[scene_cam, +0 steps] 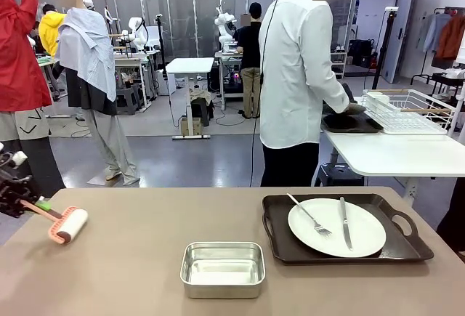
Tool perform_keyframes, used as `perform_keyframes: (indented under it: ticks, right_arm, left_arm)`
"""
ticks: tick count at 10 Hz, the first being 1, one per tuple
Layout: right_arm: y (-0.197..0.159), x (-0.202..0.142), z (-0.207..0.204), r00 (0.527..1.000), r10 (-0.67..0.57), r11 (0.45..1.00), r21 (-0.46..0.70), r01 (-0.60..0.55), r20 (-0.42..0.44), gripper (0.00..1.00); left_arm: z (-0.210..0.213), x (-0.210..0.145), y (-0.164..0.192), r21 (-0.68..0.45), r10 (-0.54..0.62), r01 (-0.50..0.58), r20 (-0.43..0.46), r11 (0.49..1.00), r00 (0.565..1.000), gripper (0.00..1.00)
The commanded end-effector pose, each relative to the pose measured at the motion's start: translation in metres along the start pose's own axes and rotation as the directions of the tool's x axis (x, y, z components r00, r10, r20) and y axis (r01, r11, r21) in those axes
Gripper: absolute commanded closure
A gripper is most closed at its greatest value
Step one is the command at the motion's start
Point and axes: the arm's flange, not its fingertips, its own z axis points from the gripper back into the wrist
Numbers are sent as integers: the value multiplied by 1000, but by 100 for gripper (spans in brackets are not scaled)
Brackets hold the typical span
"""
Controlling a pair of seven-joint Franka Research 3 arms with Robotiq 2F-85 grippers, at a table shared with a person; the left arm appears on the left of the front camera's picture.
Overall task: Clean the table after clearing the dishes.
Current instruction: When the left (or right) Handle tray is removed, use the left hand (or right hand) to clean the left (or right) side of the table with the Lint Roller.
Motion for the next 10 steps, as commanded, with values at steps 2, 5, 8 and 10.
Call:
perform_keyframes:
  ticks: [2,5,8,10]
  right_arm:
    - [0,-2,2,1000,5,1000,7,-5,-1,0]
    - [0,-2,2,1000,5,1000,7,-5,-1,0]
    - [0,-2,2,1000,5,1000,7,-5,-1,0]
    - [0,-2,2,1000,5,1000,7,-5,-1,0]
  left_arm:
    - [26,-18,-12,170,-58,55,13,984,998,77]
    - [64,-40,-75,154,-188,183,20,971,982,77]
    - [88,-63,-110,151,-260,247,73,957,963,77]
    - [86,-49,-110,163,-250,238,57,958,967,77]
